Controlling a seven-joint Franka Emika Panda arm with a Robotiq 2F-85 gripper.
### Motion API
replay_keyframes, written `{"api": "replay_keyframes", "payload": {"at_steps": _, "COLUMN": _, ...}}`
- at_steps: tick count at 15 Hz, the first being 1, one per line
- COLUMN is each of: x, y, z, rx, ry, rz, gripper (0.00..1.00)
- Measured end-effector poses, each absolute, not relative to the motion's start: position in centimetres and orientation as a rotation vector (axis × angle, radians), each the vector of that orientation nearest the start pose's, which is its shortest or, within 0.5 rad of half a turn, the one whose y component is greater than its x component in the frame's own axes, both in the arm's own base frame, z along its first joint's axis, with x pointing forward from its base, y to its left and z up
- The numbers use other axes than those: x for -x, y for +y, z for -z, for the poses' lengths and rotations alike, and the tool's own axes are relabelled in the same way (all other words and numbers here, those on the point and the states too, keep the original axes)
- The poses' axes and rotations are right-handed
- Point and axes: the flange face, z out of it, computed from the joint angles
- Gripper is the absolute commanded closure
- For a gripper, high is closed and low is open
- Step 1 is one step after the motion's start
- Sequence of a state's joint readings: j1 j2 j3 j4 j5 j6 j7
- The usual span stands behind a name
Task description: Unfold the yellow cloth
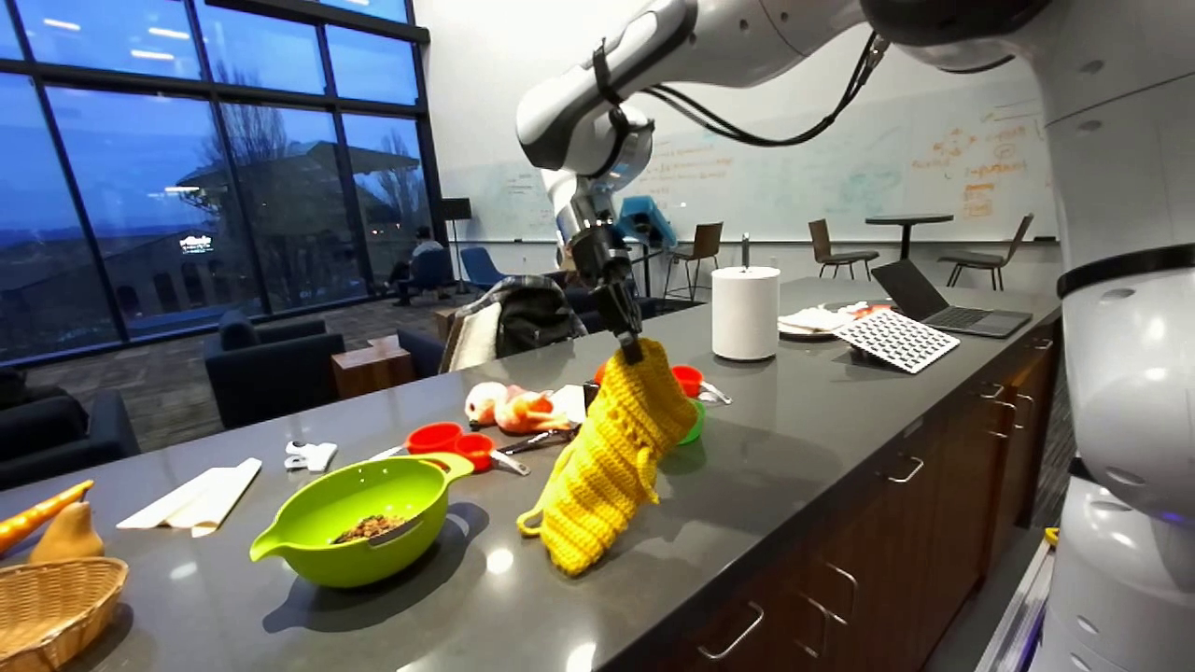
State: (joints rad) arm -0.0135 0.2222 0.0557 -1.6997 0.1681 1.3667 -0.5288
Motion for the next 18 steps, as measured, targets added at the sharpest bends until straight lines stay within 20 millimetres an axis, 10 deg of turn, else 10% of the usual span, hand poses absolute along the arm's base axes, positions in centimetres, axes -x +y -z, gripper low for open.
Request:
{"api": "replay_keyframes", "payload": {"at_steps": 4, "x": -54.9, "y": -1.3, "z": -42.1, "rx": 2.64, "ry": -0.585, "rz": -0.754, "gripper": 0.99}}
{"api": "replay_keyframes", "payload": {"at_steps": 6, "x": -54.5, "y": -2.7, "z": -40.9, "rx": 2.633, "ry": -0.522, "rz": -0.791, "gripper": 0.69}}
{"api": "replay_keyframes", "payload": {"at_steps": 12, "x": -54.2, "y": -2.7, "z": -37.7, "rx": 2.623, "ry": -0.423, "rz": -0.891, "gripper": 0.45}}
{"api": "replay_keyframes", "payload": {"at_steps": 18, "x": -55.2, "y": -1.2, "z": -39.0, "rx": 2.709, "ry": -0.459, "rz": -0.773, "gripper": 0.02}}
